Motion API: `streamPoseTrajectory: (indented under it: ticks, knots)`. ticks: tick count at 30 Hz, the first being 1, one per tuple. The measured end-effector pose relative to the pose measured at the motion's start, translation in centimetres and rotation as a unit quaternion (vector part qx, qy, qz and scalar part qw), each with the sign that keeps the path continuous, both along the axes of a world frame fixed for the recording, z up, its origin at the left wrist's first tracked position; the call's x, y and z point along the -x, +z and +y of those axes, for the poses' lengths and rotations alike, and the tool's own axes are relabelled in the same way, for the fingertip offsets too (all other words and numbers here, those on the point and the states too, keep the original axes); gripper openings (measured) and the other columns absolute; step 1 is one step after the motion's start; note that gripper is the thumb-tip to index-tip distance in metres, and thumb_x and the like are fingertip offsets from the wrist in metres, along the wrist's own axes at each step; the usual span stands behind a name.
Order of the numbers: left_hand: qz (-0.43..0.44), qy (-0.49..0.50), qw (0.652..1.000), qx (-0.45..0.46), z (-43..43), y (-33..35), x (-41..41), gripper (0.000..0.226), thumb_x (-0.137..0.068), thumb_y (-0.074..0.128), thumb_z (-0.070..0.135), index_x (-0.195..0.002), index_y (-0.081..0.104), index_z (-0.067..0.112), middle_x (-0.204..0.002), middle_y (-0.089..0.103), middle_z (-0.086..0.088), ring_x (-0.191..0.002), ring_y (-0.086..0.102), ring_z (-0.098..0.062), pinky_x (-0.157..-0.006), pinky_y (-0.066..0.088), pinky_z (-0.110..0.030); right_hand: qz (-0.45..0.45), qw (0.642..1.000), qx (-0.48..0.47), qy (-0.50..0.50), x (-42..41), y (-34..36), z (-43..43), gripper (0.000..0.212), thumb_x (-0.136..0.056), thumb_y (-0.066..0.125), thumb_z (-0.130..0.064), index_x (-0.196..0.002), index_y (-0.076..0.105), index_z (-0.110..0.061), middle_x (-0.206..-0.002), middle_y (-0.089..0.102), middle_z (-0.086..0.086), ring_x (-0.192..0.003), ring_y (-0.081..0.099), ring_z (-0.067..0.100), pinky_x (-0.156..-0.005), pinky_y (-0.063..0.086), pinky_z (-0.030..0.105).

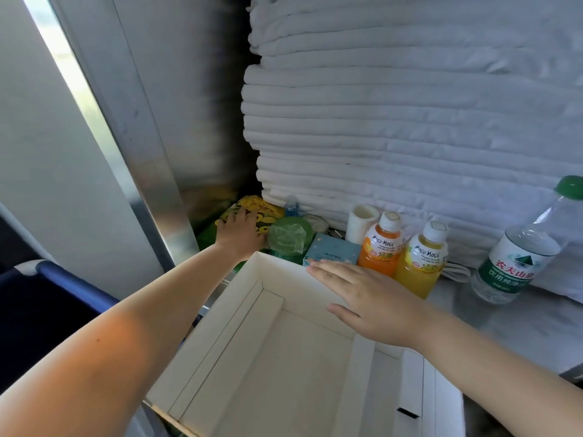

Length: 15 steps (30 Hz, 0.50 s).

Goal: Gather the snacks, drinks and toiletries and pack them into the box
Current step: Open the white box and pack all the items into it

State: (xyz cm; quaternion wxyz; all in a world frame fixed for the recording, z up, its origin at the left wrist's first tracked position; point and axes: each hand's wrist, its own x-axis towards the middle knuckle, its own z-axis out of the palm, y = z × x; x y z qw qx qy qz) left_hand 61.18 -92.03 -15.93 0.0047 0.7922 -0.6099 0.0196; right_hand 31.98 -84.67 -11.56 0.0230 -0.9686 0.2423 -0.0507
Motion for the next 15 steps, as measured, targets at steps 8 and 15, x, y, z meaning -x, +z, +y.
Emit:
streamPoseTrajectory:
  ticks: [8,15]
  knots:
    - [0.019,0.020,0.999,-0.041,-1.1,-0.4,-0.4,0.079,-0.088,0.026,0.068,-0.150,0.006,0.023,-0.157,0.006,-0.012,-0.143,0.007,-0.036,-0.111,0.014,-0.055,-0.007,1.000,-0.013,-0.003,-0.2,0.0,-0.1,0.060,-0.098,0.034,-0.041,-0.150,0.007,-0.028,-0.156,0.012,-0.013,-0.141,0.008,-0.002,-0.110,0.004,0.013]
    - [0.050,0.043,0.993,-0.103,-1.5,0.5,-1.6,0.101,-0.078,0.038,0.078,-0.150,-0.007,0.023,-0.157,-0.008,-0.011,-0.143,-0.005,-0.035,-0.113,0.007,-0.053,-0.012,1.000,-0.018,-0.017,-0.2,0.0,0.0,0.061,-0.096,0.037,-0.042,-0.150,0.011,-0.030,-0.154,0.018,-0.014,-0.137,0.010,-0.006,-0.106,0.003,0.009]
